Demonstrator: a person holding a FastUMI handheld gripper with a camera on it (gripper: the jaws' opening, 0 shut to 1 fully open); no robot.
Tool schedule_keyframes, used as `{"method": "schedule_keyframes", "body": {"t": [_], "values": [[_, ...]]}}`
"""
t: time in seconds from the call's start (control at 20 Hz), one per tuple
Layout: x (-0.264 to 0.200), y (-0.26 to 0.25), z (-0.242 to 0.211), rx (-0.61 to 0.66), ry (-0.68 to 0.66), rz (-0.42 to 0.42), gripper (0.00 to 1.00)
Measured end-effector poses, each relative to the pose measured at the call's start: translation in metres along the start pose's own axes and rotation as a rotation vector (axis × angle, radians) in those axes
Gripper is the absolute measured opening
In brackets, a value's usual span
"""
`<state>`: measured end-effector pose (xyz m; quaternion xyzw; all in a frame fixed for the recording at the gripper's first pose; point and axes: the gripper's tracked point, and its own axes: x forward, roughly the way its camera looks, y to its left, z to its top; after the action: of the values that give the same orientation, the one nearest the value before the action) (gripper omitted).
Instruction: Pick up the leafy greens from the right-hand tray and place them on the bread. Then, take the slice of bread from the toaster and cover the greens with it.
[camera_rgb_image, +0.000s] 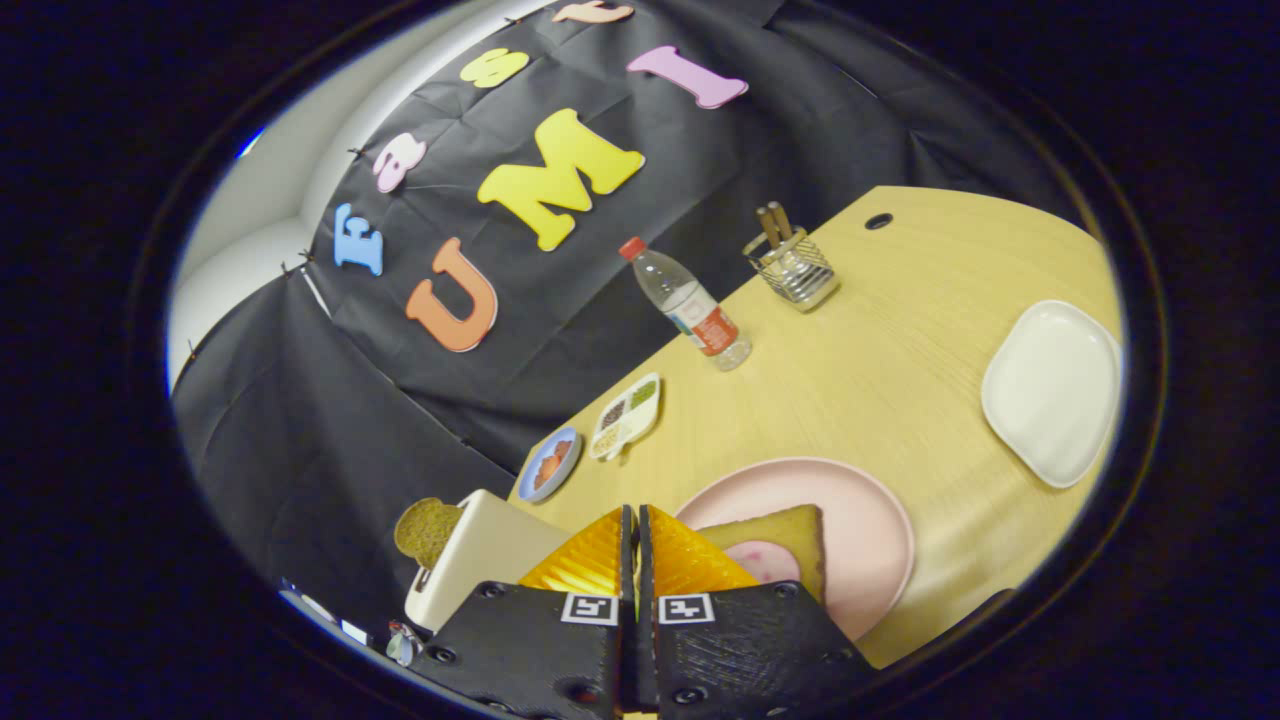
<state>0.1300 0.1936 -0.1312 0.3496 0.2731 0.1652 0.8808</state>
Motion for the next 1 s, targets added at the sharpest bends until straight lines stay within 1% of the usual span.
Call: {"method": "schedule_keyframes", "body": {"t": [0.1,0.2,0.45,0.6,0.65,0.75,0.8,1.0], "values": [[-0.002,-0.021,0.006,-0.035,-0.025,-0.055,0.0],[-0.002,-0.04,0.007,-0.103,-0.047,-0.116,0.0],[0.0,-0.058,-0.004,-0.221,-0.05,-0.186,0.01],[-0.006,-0.061,-0.003,-0.319,-0.067,-0.217,0.36],[-0.012,-0.066,0.001,-0.362,-0.09,-0.251,0.55],[-0.021,-0.062,0.012,-0.424,-0.156,-0.283,0.93],[-0.028,-0.056,0.017,-0.443,-0.187,-0.288,0.95],[-0.052,-0.014,0.034,-0.508,-0.318,-0.287,0.96]]}}
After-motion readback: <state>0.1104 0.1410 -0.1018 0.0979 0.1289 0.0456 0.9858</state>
